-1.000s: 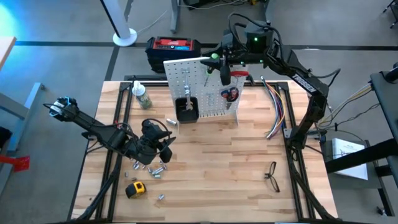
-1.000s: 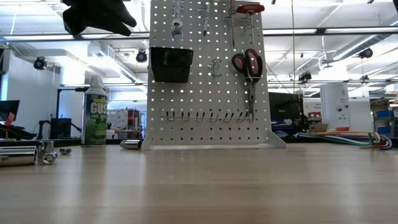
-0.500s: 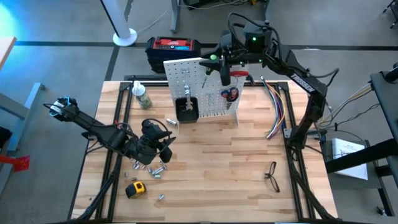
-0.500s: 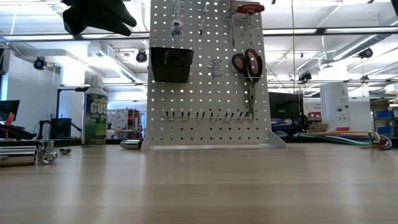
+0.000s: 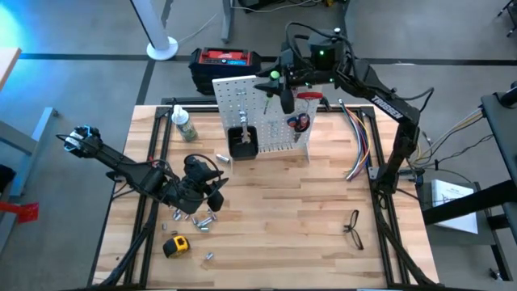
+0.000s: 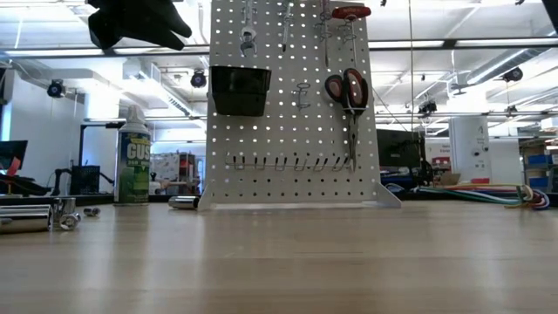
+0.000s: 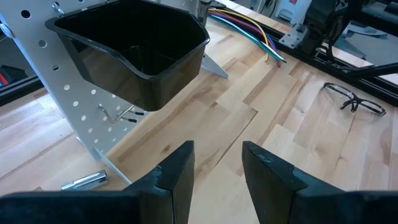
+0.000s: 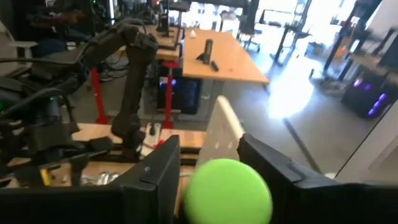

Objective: Hang tools onto peg board
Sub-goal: Adjust the tools on the pegboard

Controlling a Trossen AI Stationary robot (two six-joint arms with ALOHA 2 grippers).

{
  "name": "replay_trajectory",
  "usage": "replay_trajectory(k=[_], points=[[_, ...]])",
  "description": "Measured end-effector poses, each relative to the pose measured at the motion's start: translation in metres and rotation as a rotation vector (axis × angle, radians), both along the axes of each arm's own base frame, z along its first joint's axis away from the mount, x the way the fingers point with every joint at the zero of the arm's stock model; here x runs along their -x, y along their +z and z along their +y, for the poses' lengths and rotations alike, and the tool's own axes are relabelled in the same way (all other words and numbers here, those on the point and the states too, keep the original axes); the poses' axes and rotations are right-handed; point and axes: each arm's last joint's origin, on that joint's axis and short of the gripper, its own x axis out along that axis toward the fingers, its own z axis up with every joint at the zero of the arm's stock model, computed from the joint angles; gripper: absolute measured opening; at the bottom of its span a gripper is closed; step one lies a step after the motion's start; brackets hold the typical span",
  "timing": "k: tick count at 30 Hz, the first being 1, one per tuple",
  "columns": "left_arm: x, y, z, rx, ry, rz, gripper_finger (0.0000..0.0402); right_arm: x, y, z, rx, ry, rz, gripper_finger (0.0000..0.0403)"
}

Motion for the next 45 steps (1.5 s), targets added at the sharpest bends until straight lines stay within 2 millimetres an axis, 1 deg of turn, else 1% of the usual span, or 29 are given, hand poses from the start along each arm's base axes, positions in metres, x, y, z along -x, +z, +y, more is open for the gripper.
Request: replay_trajectory(k=[6,13,16,19,22,25,27,29,32,35,38,40,42,45], points=[[0.000,0.000,0.000,-0.001,0.000,0.001,0.0125,0.000,0.007,-0.001,0.111,0.012,-0.060,0.0187],[0.001,-0.007,0.001,-0.002,0.005,0.015,0.0125,0.000,0.008,-0.001,0.119,0.012,-0.071,0.0213],[0.002,-0.008,0.001,0.001,0.008,0.016,0.0125,0.003,0.012,0.001,0.116,0.010,-0.080,0.0219],[0.002,-0.008,0.000,0.013,-0.003,0.021,0.0125,0.014,0.022,0.005,0.129,0.008,-0.110,0.0222],[0.002,-0.009,0.000,0.014,-0.004,0.022,0.0125,0.032,0.039,0.013,0.140,-0.008,-0.159,0.0220],[0.002,-0.008,0.000,0.006,-0.001,0.020,0.0125,0.055,0.054,0.020,0.136,-0.109,-0.191,0.0211],[0.001,-0.004,0.001,-0.020,0.011,0.007,0.0125,0.068,0.057,0.024,0.127,-0.164,-0.164,0.0204],[0.000,0.007,0.000,-0.062,0.024,-0.019,0.0125,0.080,0.057,0.027,0.119,-0.206,-0.119,0.0196],[-0.003,0.031,0.000,-0.128,0.027,-0.058,0.0125,0.099,0.058,0.036,0.088,-0.219,-0.067,0.0184],[-0.005,0.064,0.000,-0.197,-0.003,-0.090,0.0123,0.122,0.062,0.046,0.072,-0.219,-0.045,0.0170],[-0.005,0.099,0.007,-0.275,0.023,-0.122,0.0116,0.141,0.061,0.054,0.096,-0.209,0.010,0.0151],[-0.004,0.121,0.017,-0.325,0.064,-0.136,0.0115,0.151,0.058,0.059,0.096,-0.205,0.044,0.0136],[-0.004,0.143,0.031,-0.359,0.106,-0.146,0.0114,0.161,0.058,0.063,0.086,-0.206,0.050,0.0119],[-0.002,0.172,0.059,-0.373,0.148,-0.169,0.0114,0.178,0.058,0.071,0.073,-0.205,0.041,0.0090]])
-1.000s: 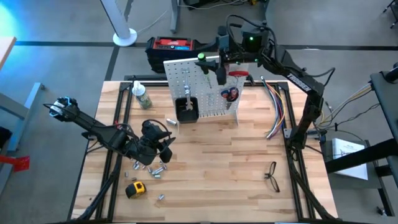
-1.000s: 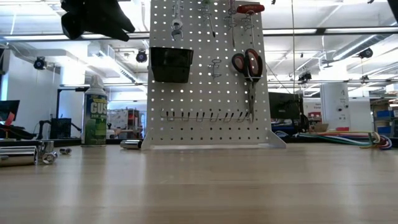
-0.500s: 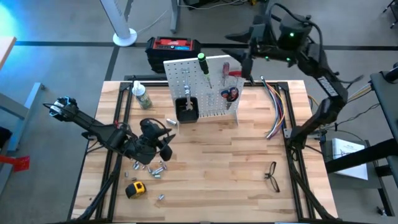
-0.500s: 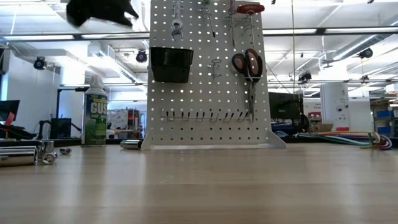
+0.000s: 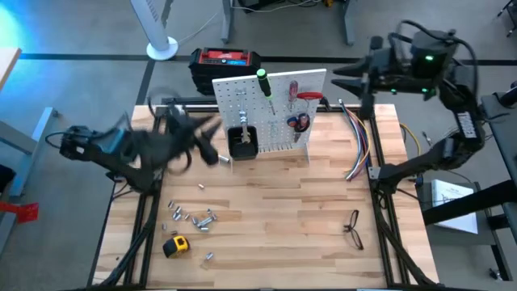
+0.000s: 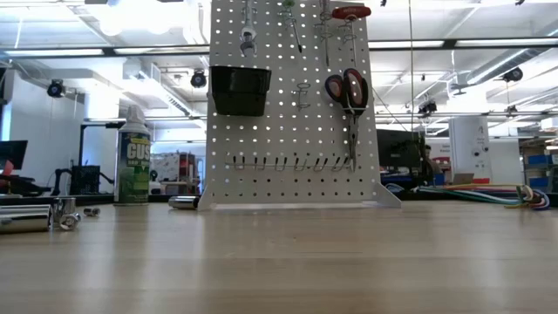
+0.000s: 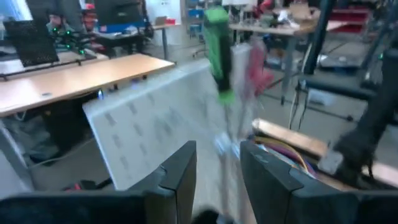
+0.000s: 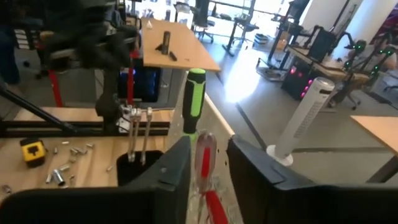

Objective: Hang tools onto peg board
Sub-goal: Adjust the tools on the pegboard

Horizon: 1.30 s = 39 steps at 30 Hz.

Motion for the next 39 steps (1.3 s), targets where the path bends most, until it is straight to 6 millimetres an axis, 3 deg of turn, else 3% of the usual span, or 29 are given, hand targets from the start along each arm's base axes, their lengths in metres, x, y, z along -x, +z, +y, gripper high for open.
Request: replay_trajectory(k=[4,8,12,20,32,36,39], points=[[-0.004,0.026,0.043,0.011,-0.121,-0.051,0.0114,0.015,-0.005,0.007,-0.002,0.007,-0.005,0.0049],[-0.020,0.034,0.082,0.010,-0.253,-0.055,0.0114,0.023,-0.013,0.011,-0.008,0.008,0.010,0.0018],[-0.041,0.036,0.106,-0.009,-0.266,-0.018,0.0114,0.036,-0.017,0.016,-0.005,0.008,0.003,0.0007],[-0.078,0.046,0.117,-0.041,-0.280,0.059,0.0114,0.052,-0.026,0.023,-0.013,0.005,0.002,0.0008],[-0.104,0.070,0.124,-0.038,-0.282,0.122,0.0114,0.049,-0.034,0.022,-0.023,0.003,0.010,0.0008],[-0.110,0.062,0.126,-0.030,-0.289,0.140,0.0114,0.047,-0.034,0.021,-0.025,0.002,0.014,0.0008],[-0.104,0.059,0.125,-0.007,-0.284,0.186,0.0114,0.047,-0.034,0.020,-0.029,-0.003,0.010,0.0008]])
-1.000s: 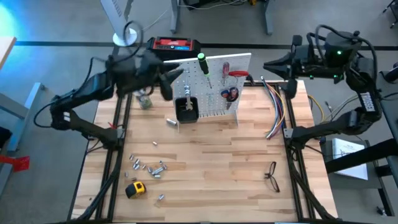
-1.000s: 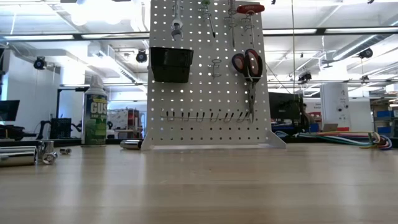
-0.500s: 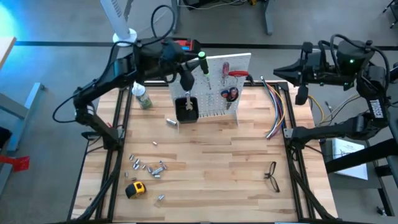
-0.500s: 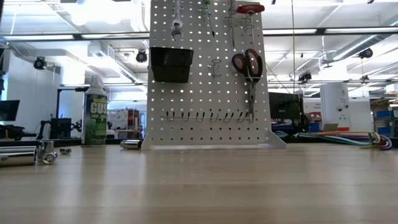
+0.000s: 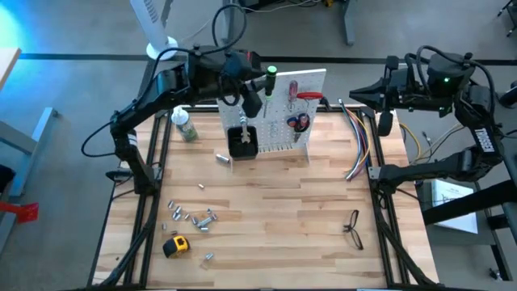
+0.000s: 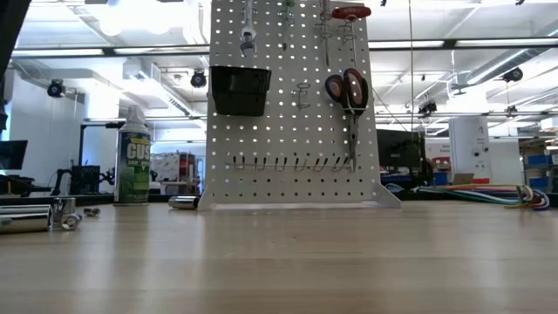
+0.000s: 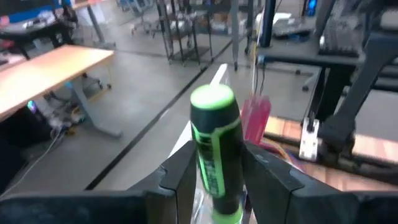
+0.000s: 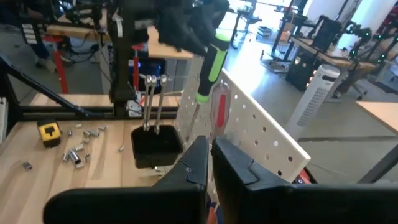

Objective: Hang tools onto peg board
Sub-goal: Adjust the tools on the pegboard

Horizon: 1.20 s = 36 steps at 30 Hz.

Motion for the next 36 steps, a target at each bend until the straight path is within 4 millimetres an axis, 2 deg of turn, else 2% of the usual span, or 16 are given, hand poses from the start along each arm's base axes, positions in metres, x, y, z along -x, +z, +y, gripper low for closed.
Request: replay_trajectory(k=[9,12,16,20,28,32,36], points=[[0.028,0.019,-0.016,0.001,0.002,-0.039,0.0114,-0.002,0.002,-0.001,-0.003,-0.003,-0.036,0.0008],[0.033,0.021,-0.022,0.003,-0.010,-0.032,0.0114,-0.010,-0.001,-0.004,-0.031,-0.009,-0.033,0.0008],[0.035,0.020,-0.029,0.013,-0.025,-0.011,0.0114,-0.032,-0.013,-0.014,-0.072,-0.008,0.016,0.0008],[0.034,0.014,-0.036,0.016,0.002,0.045,0.0114,-0.064,-0.029,-0.027,-0.110,0.029,0.079,0.0008],[0.036,0.004,-0.062,0.037,-0.011,0.149,0.0114,-0.112,-0.042,-0.046,-0.103,0.098,0.088,0.0008],[0.039,0.004,-0.081,0.004,0.019,0.167,0.0114,-0.123,-0.043,-0.055,-0.084,0.083,0.050,0.0008],[0.043,0.002,-0.102,-0.012,0.018,0.185,0.0114,-0.122,-0.041,-0.061,-0.079,0.060,0.035,0.0008]])
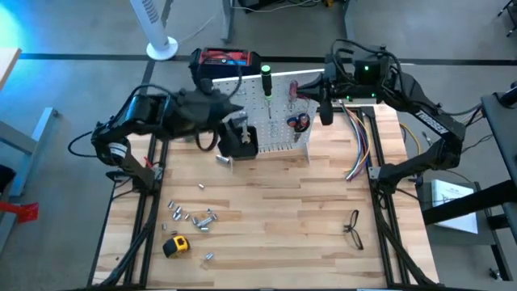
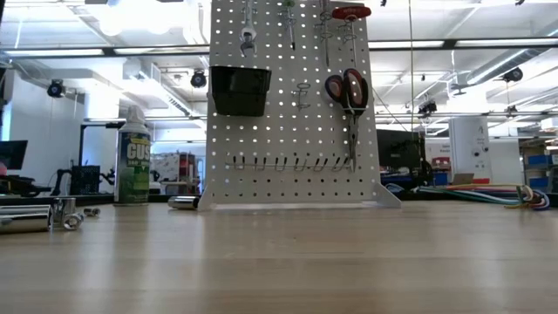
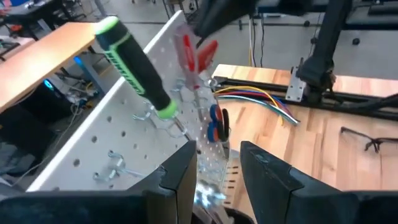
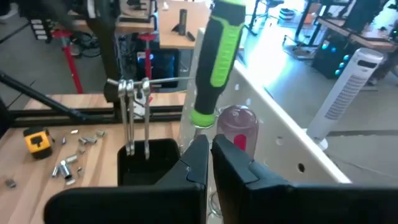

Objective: Hang tools onto peg board
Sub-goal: Adjust the tools on the pegboard, then hang the safety glasses on the pegboard

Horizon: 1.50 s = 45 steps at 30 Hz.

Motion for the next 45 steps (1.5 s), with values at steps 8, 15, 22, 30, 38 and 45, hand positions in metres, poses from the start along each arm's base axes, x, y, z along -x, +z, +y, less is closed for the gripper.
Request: replay_trajectory(k=[8,15,22,30,38,45], points=[[0.017,-0.004,-0.028,-0.047,0.083,0.038,0.0114,0.009,0.002,-0.012,-0.010,-0.062,-0.013,0.0008],[0.030,-0.011,-0.043,-0.052,0.147,0.077,0.0114,0.010,0.003,-0.014,-0.017,-0.072,-0.019,0.0008],[0.035,-0.028,-0.060,-0.070,0.213,0.104,0.0114,0.020,0.008,-0.008,-0.019,-0.074,-0.030,0.0008],[0.048,-0.078,-0.089,-0.083,0.244,0.111,0.0114,0.067,0.028,0.025,-0.058,0.056,-0.129,0.0008],[0.081,-0.175,-0.119,0.033,0.263,0.046,0.0114,0.079,-0.020,0.047,-0.175,0.118,0.010,0.0008],[0.095,-0.245,-0.113,0.136,0.319,0.112,0.0114,0.077,-0.088,0.064,-0.277,0.169,0.022,0.0008]])
